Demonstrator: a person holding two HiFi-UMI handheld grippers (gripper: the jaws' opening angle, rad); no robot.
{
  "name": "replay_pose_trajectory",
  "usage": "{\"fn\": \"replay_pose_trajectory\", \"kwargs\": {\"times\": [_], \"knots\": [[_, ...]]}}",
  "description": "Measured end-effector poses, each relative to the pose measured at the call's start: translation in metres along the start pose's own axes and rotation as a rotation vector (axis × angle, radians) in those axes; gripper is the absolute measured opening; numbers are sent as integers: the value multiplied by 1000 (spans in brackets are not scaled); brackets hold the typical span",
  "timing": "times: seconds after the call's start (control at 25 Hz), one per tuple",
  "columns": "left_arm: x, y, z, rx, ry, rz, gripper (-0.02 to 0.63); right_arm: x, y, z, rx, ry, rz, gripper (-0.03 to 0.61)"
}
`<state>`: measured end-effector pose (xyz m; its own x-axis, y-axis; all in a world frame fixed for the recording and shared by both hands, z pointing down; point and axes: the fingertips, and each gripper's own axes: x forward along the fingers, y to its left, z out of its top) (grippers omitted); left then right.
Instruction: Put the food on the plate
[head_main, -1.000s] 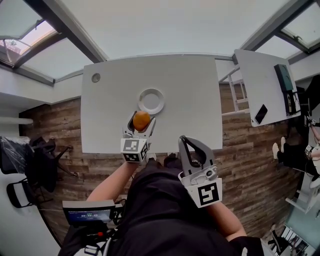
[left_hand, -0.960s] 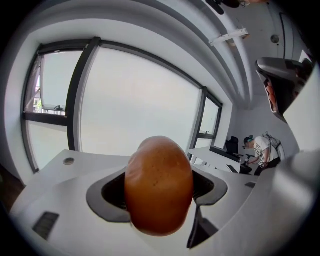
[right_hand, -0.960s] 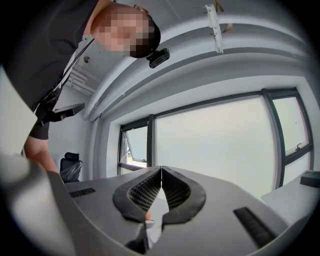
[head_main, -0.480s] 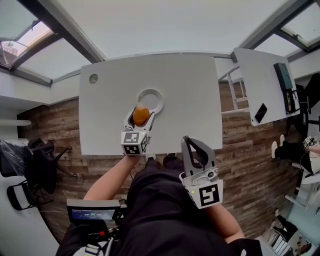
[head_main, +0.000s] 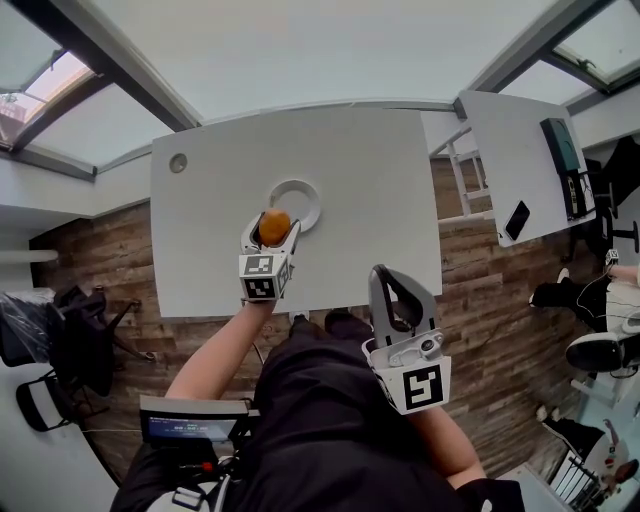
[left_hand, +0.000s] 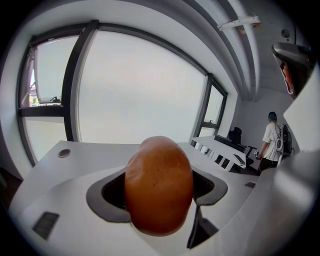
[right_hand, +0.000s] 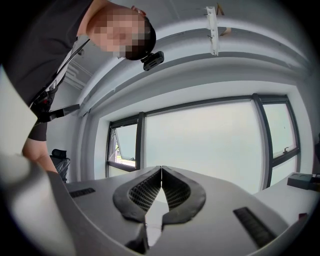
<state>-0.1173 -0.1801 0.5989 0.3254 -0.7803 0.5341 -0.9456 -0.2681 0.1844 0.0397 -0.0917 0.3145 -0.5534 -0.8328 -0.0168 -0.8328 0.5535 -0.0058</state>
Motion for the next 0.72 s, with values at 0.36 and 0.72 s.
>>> {"fn": "replay_pose_trajectory", "kwargs": {"times": [0.36,0.72], "knots": [[20,13,-16,9,49,11,327,7,2,-3,-29,7,5,8],[42,19,-27,28,67,10,325,6,0,-6,-56,22,3,8]]}}
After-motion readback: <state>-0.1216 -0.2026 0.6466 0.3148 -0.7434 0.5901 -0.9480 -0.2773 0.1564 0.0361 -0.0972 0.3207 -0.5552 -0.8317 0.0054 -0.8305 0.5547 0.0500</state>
